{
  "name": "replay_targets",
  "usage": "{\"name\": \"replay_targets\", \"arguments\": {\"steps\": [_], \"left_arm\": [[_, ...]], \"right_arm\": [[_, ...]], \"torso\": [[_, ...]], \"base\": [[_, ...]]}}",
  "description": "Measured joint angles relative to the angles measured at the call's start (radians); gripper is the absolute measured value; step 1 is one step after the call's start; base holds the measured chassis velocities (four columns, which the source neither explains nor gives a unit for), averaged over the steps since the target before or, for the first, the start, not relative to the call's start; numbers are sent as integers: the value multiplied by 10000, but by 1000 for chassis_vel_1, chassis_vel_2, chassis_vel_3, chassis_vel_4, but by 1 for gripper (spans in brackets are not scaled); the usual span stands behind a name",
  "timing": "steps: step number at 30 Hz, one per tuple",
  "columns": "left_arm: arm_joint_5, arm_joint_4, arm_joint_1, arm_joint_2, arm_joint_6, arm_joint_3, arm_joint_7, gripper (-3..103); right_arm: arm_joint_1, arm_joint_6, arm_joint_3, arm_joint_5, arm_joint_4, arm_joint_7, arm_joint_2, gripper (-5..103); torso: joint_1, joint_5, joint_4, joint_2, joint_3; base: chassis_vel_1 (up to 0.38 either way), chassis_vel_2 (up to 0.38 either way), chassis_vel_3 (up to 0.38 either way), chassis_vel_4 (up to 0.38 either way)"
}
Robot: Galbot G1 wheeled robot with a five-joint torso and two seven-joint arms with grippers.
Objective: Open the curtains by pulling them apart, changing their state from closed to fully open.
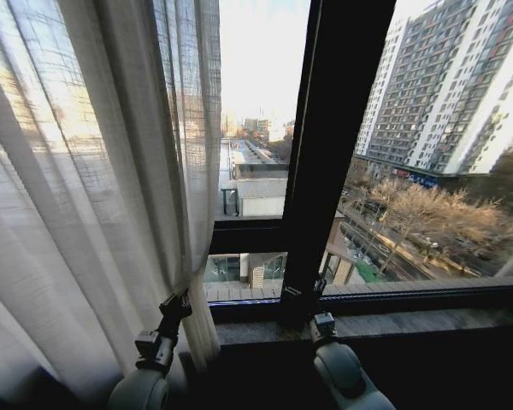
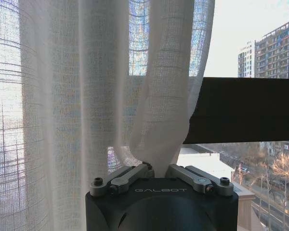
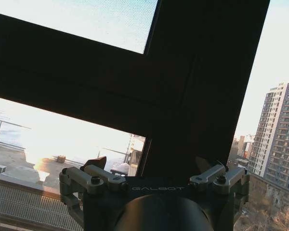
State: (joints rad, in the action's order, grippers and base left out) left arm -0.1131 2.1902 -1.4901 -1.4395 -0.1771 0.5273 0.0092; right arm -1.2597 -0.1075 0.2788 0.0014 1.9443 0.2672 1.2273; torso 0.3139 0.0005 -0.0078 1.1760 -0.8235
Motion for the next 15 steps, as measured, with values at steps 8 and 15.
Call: {"name": "replay_targets", "arguments": {"steps": [8, 15], "left_arm": [[1, 100, -105, -21, 19, 37, 0, 0], [34, 128, -213, -55, 115, 40, 2, 0]], "right_arm": [[-83, -48, -36, -69, 69, 10, 28, 100], [-109, -38, -49, -69, 102, 11, 28, 100]], "torso": [[0, -2, 0, 1, 0], [1, -3, 2, 0, 0]], "base": [[43, 42, -42, -40], [162, 161, -144, -167]]}}
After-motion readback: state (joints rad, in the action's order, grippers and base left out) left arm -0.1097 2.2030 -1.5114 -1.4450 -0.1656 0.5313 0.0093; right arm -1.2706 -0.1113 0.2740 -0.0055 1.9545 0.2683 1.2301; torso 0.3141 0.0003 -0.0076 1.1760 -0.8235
